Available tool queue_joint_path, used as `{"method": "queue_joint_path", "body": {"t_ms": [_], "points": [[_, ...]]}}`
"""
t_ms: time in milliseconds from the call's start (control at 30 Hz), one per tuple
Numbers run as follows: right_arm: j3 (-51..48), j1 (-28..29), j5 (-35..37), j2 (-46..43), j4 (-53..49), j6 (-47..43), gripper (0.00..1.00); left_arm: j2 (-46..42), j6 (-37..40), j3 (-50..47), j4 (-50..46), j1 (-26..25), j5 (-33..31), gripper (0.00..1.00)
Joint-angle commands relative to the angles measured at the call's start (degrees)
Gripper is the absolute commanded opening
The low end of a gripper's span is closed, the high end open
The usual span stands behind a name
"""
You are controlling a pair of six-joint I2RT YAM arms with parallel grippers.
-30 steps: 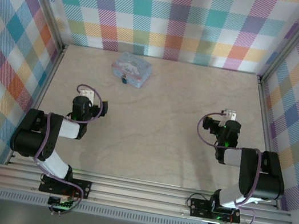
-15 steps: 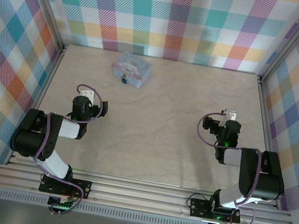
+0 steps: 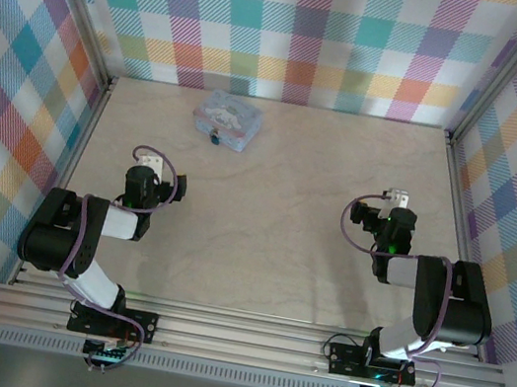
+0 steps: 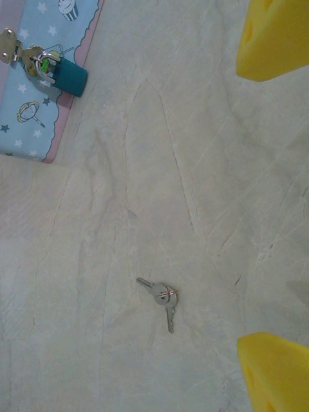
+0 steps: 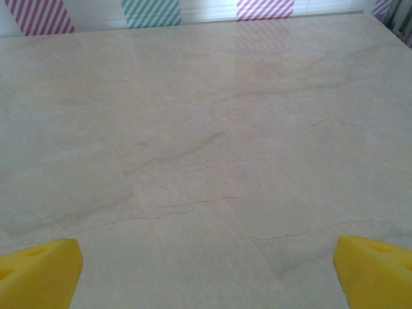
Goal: Unlock a padlock with a key
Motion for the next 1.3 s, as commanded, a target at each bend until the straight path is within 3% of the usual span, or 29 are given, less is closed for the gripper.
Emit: {"method": "queue_joint_path", "body": {"t_ms": [0,300,433,567,767,867,1067,1267], "points": [[0.54,-0.27,-0.76,0.08,0.61,0.53,1.00,-0.48,0.02,0.61,0.71,0.18,0.55,1.00],[0.28,-0.31,-0.78,-0.05,0.94,0.46,1.00,-0.72,0.10,0.68,0.71,0.19,0.85,1.00],[2.56,-0.31,-4.03,-3.76,-6.05,-0.92,1.00,-3.73,0.55,3.28,-6.48,0.18,2.31,1.00],[8.67,-0.32,-4.66,-9.16,-21.61,-0.41,1.00,-10.69,-4.02,9.98,-25.32,0.19,0.30,1.00],[20.18,-0.13,-3.74,-9.61,-39.44,12.67,1.00,-13.67,-7.11,24.44,-47.68,0.22,9.18,1.00],[28.06,0.13,-2.12,-5.48,-49.20,20.30,1.00,-9.43,-11.36,34.19,-55.53,0.19,13.80,0.99],[42.26,3.69,-2.80,5.29,-64.79,24.91,1.00,9.80,-16.67,59.29,-70.66,0.28,22.68,0.81],[47.36,6.41,-9.22,11.64,-70.54,27.19,1.00,28.23,-18.72,82.03,-77.51,0.28,20.57,0.77]]}}
